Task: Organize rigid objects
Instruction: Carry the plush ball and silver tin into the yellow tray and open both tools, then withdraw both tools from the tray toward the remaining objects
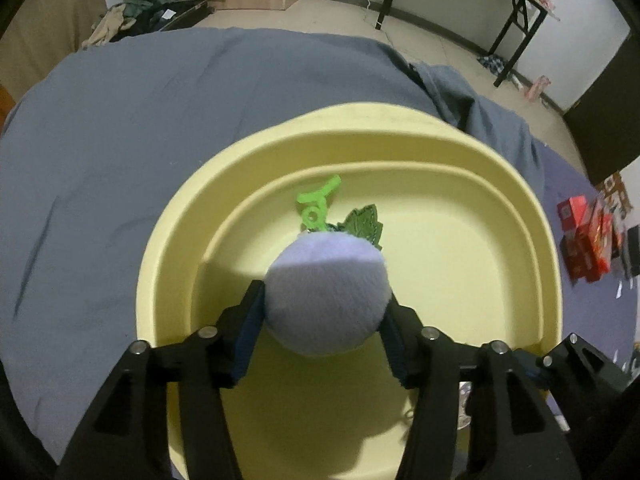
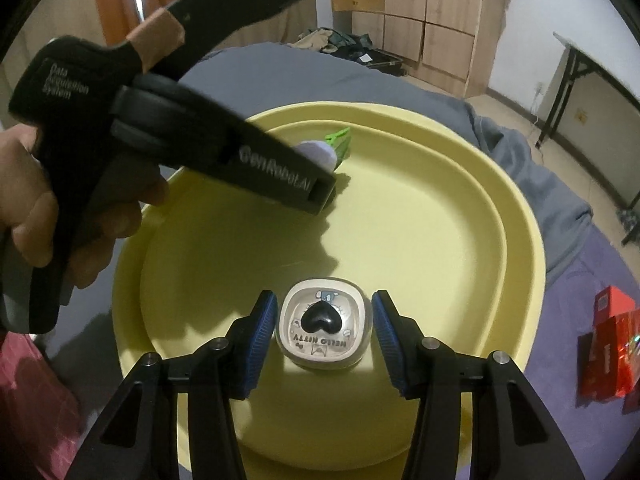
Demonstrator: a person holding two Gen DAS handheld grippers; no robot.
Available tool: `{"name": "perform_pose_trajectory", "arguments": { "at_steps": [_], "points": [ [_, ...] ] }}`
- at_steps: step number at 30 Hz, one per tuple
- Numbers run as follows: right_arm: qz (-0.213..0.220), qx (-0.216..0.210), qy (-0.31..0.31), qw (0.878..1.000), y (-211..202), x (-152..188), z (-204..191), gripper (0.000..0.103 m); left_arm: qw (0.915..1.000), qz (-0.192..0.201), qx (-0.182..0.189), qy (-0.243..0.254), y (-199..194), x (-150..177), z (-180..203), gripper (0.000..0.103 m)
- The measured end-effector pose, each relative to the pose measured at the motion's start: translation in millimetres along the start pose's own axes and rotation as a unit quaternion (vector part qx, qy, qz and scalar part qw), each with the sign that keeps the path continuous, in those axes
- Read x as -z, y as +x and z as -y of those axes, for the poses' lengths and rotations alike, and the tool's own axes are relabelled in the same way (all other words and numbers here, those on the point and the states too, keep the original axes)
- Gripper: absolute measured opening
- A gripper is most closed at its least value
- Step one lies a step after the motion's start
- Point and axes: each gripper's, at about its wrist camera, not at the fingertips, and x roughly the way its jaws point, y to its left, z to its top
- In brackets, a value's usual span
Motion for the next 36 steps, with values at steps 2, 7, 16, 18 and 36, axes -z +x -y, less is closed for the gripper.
{"name": "perform_pose_trajectory", "arguments": {
  "at_steps": [2,7,16,18,36],
  "points": [
    [0.000,-0.012,0.015,1.000,-10,4,3,0.084,0.9999,0.011,-0.007,-0.003,-10,-2,0,0.083],
    [0.043,-0.012,0.057,0.997,-63,-10,18,0.103,0.9989,0.041,0.015,0.018,-44,-12,22,0.103],
    [0.116,0.093,0.187,0.971,-191,27,155,0.103,0.9885,0.058,0.064,0.124,-71,-25,159,0.103],
    [0.118,0.148,0.218,0.957,-220,56,201,0.103,0.9832,0.059,0.073,0.157,-71,-24,194,0.103],
    [0.057,0.269,0.324,0.905,-233,204,386,0.103,0.9439,0.002,0.053,0.326,-2,-2,320,0.042]
  ]
}}
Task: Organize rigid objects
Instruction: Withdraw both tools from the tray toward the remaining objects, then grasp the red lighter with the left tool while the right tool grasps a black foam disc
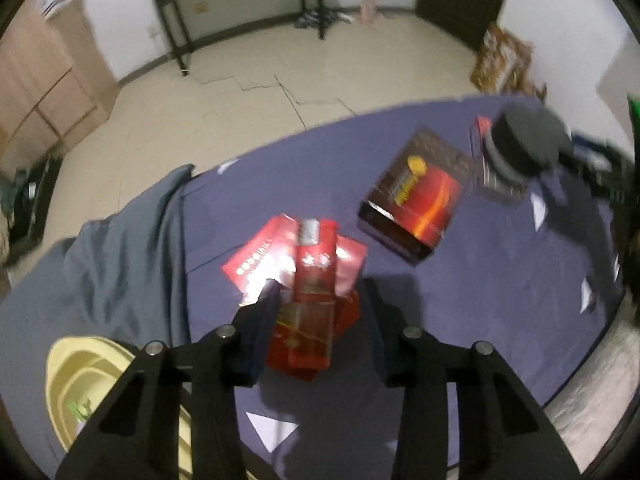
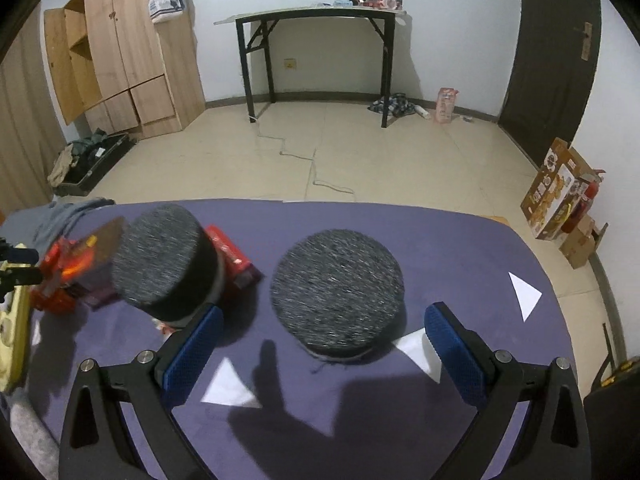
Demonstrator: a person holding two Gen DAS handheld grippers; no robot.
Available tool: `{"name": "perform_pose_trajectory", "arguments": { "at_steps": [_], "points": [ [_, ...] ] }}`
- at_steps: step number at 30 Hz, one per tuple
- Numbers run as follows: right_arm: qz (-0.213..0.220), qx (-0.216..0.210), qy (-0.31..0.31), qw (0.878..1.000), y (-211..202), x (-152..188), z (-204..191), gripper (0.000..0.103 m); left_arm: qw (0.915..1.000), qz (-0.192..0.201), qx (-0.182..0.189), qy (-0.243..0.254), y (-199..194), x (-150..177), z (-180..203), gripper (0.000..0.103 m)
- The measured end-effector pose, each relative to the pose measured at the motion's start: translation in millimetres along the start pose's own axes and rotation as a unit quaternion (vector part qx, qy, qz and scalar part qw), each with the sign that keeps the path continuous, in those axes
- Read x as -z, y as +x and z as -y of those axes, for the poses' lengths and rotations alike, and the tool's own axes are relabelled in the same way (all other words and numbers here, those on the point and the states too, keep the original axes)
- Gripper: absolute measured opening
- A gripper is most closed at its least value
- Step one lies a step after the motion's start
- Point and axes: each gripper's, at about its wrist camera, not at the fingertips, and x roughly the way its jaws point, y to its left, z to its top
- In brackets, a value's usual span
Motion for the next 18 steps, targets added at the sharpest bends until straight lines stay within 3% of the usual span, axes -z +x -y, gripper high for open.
{"name": "perform_pose_trajectory", "arguments": {
  "at_steps": [4,8,10,11,13,15,18],
  "points": [
    [-0.005,0.007,0.006,1.000,17,-2,0,0.103,0.9999,0.003,-0.009,-0.009,4,-1,-2,0.041],
    [-0.009,0.005,0.006,1.000,33,-1,1,0.103,1.0000,0.007,0.001,-0.005,3,1,-3,0.025],
    [-0.005,0.007,0.008,1.000,36,-5,2,0.101,1.0000,0.008,0.001,-0.003,2,2,-2,0.025],
    [-0.005,0.007,0.013,1.000,39,-6,2,0.099,1.0000,0.008,0.002,-0.005,4,2,-3,0.024],
    [-0.007,0.001,0.026,1.000,48,-8,4,0.079,0.9998,0.009,0.008,-0.013,3,2,-5,0.024],
    [-0.005,0.003,0.027,1.000,57,-7,6,0.068,0.9997,0.012,0.013,-0.020,1,2,-7,0.024],
    [0.006,0.010,-0.001,1.000,62,-6,-2,0.067,0.9991,0.018,0.026,-0.029,-5,2,-9,0.024]
  ]
}}
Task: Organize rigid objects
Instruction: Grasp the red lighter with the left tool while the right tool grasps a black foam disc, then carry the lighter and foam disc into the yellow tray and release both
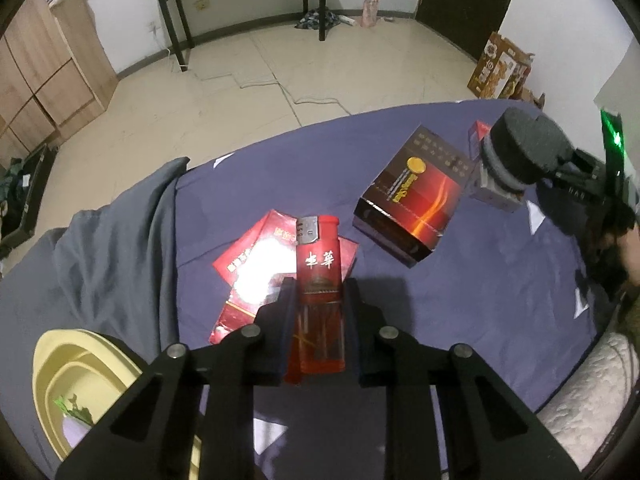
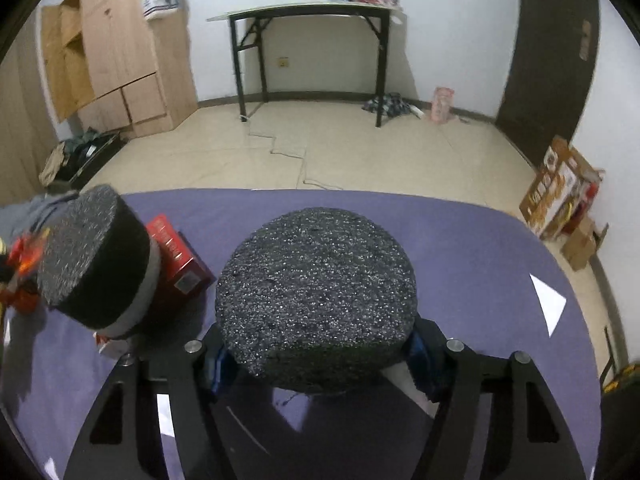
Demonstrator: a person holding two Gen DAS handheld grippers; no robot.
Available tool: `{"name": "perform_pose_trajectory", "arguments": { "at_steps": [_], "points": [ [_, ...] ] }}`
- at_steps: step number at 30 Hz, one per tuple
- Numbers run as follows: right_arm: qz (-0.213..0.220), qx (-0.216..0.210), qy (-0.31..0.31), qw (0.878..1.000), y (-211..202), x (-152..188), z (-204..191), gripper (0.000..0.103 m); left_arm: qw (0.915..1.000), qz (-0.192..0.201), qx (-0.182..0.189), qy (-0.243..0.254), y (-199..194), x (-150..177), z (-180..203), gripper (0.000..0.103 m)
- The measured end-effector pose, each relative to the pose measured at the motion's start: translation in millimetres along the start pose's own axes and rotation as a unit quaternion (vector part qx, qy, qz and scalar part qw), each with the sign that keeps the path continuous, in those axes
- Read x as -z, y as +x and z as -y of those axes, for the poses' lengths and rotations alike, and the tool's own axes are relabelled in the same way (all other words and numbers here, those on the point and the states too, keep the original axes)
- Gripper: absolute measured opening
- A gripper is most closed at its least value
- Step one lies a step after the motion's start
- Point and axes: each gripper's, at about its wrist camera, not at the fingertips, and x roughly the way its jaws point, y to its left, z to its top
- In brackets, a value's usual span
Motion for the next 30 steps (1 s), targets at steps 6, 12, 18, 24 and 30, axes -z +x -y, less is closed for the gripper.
{"name": "perform_pose_trajectory", "arguments": {
  "at_steps": [6,12,18,24,30],
  "points": [
    [0.017,-0.006,-0.010,1.000,-15,11,2,0.067,0.9994,0.025,0.015,-0.018,-29,2,-4,0.024],
    [0.036,-0.021,-0.029,0.999,-64,12,-7,0.067,0.9966,0.067,0.007,-0.049,-87,12,-25,0.024],
    [0.082,-0.050,-0.091,0.991,-148,-3,-49,0.067,0.9886,0.105,-0.019,-0.106,-158,49,-81,0.024],
    [0.118,-0.130,-0.140,0.974,-207,-18,-131,0.067,0.9812,0.107,-0.068,-0.145,-205,107,-141,0.024],
    [0.096,-0.242,-0.195,0.946,-204,-3,-270,0.067,0.9777,0.073,-0.089,-0.176,-185,167,-177,0.024]
  ]
}}
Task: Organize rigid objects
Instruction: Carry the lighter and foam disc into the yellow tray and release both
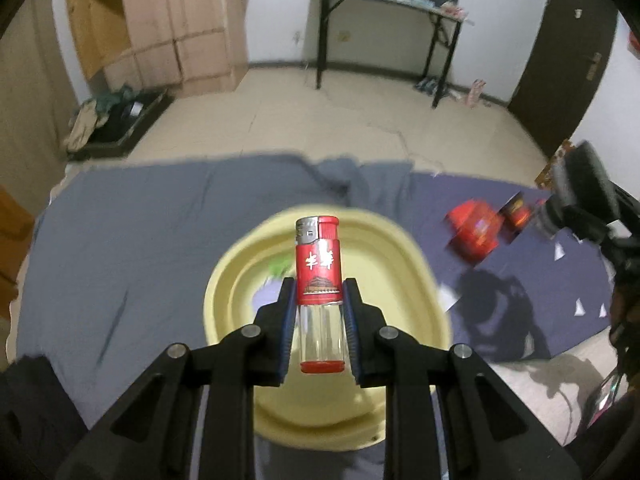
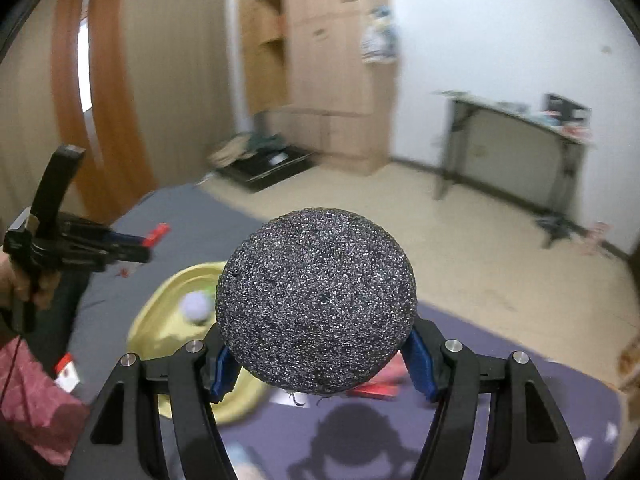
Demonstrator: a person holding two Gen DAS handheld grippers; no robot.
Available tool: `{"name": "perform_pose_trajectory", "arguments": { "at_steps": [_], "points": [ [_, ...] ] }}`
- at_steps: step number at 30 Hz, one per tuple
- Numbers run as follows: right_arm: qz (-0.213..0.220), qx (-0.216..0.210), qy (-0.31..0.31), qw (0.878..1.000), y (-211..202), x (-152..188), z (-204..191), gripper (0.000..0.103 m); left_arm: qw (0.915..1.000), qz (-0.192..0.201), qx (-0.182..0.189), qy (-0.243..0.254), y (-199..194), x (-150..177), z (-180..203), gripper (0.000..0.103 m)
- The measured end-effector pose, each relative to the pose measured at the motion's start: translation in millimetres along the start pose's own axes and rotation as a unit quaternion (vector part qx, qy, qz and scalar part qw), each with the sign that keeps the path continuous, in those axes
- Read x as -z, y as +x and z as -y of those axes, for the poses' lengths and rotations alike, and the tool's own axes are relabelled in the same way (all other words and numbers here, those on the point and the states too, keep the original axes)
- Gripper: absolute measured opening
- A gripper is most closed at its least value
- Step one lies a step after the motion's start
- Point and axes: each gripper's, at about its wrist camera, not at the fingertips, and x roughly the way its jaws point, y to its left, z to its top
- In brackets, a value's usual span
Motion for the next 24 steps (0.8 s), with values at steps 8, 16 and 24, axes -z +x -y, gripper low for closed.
{"name": "perform_pose_trajectory", "arguments": {
  "at_steps": [8,16,24],
  "points": [
    [-0.132,-0.060,-0.060,0.988,137,39,-91,0.067,0.9967,-0.079,0.016,-0.004,76,71,-6,0.024],
    [-0.188,-0.056,-0.092,0.976,214,50,-112,0.067,0.9945,-0.102,0.020,0.008,116,73,-10,0.024],
    [-0.190,-0.060,-0.093,0.976,237,45,-129,0.068,0.9939,-0.105,0.031,-0.018,134,74,-22,0.025]
  ]
}}
